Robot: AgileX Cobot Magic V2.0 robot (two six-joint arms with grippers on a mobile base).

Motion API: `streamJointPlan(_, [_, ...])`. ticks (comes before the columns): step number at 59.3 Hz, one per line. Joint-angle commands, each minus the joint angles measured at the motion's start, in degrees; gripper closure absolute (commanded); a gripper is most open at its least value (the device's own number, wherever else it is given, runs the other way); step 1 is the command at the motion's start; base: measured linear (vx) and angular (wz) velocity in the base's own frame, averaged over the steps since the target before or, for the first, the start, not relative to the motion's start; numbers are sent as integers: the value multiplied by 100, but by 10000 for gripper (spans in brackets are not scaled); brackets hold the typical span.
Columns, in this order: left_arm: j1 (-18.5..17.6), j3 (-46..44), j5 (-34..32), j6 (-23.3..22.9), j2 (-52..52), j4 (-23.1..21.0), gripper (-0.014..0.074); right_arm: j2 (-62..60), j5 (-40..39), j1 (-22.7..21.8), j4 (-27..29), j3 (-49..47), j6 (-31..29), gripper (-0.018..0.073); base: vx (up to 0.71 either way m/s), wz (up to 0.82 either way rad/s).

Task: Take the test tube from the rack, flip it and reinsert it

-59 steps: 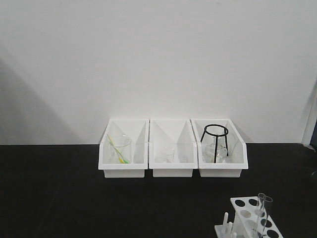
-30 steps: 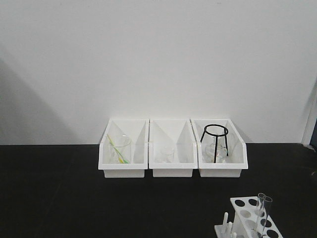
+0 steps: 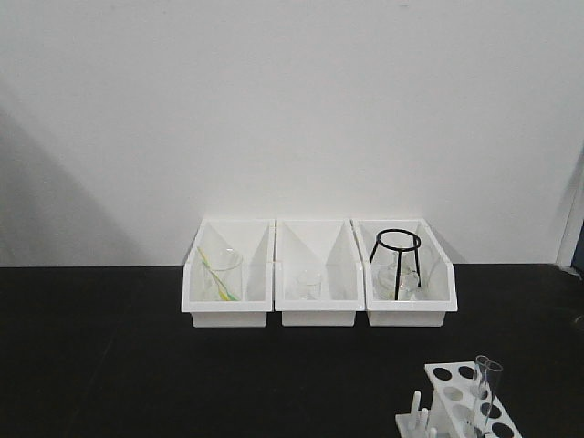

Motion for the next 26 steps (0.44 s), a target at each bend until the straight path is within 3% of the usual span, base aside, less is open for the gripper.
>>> streamJointPlan(1, [-41, -1, -495, 1, -65, -25, 603, -56, -445, -17, -74, 2, -13, 571, 0, 0])
streamJointPlan(26, [-41, -1, -495, 1, -65, -25, 603, -56, -445, -17, -74, 2, -17, 571, 0, 0])
